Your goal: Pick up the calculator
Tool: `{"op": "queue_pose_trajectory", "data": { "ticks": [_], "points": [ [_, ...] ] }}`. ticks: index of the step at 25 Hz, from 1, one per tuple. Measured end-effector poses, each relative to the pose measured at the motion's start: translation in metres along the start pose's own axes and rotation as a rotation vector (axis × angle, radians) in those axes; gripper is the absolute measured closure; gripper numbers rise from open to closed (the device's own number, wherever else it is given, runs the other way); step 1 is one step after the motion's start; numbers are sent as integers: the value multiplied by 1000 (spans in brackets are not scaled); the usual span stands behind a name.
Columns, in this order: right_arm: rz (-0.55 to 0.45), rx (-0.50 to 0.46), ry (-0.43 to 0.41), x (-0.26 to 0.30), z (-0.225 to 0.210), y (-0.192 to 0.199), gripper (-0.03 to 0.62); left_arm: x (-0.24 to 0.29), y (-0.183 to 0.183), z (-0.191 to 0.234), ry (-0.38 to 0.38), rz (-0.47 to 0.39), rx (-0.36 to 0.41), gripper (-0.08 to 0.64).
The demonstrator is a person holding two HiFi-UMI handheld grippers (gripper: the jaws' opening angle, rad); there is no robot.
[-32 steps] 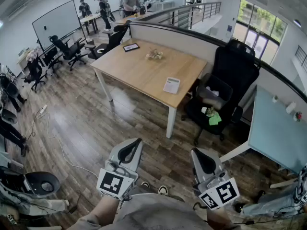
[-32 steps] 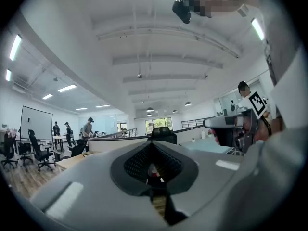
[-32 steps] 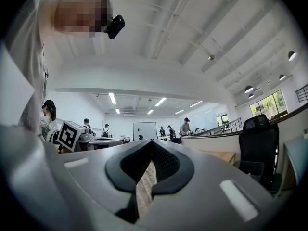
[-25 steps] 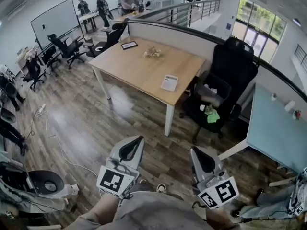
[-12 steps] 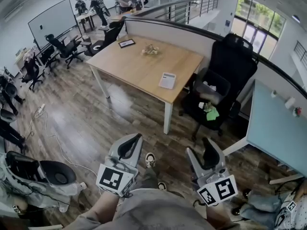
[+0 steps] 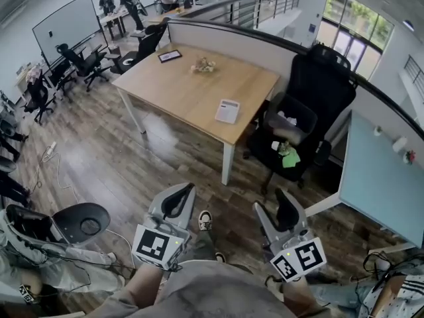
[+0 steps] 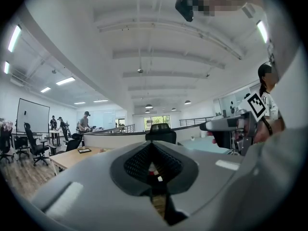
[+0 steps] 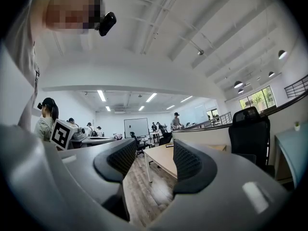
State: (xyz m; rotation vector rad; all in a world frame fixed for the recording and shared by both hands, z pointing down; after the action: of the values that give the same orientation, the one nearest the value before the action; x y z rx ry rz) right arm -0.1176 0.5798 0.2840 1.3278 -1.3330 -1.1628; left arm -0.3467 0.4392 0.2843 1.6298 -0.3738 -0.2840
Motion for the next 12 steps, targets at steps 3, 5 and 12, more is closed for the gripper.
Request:
{"op": "queue_pose_trajectory", "data": {
  "ticks": [3, 5, 12],
  "points": [
    [28, 12, 0, 20, -7, 0, 364, 13, -2, 13, 6, 5, -3, 558],
    [50, 23, 3, 28, -13, 1, 364, 19, -3, 19, 9, 15, 1, 558],
    [138, 49, 3, 86, -44, 15, 364, 67, 5, 60, 21, 68, -15, 558]
  ]
}}
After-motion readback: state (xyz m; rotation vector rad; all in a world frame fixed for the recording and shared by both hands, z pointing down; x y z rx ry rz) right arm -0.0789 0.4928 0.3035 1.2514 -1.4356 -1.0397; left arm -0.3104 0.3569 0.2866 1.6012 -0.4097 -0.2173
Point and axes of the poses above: the fingertips, and each gripper's own axes: x forward along the fingers, z to its left, y out of its underside, the point moved 9 cm from there along -x, backward along the fingers, and after that the axes turned 7 degrees about y, right-handed, at the moved point
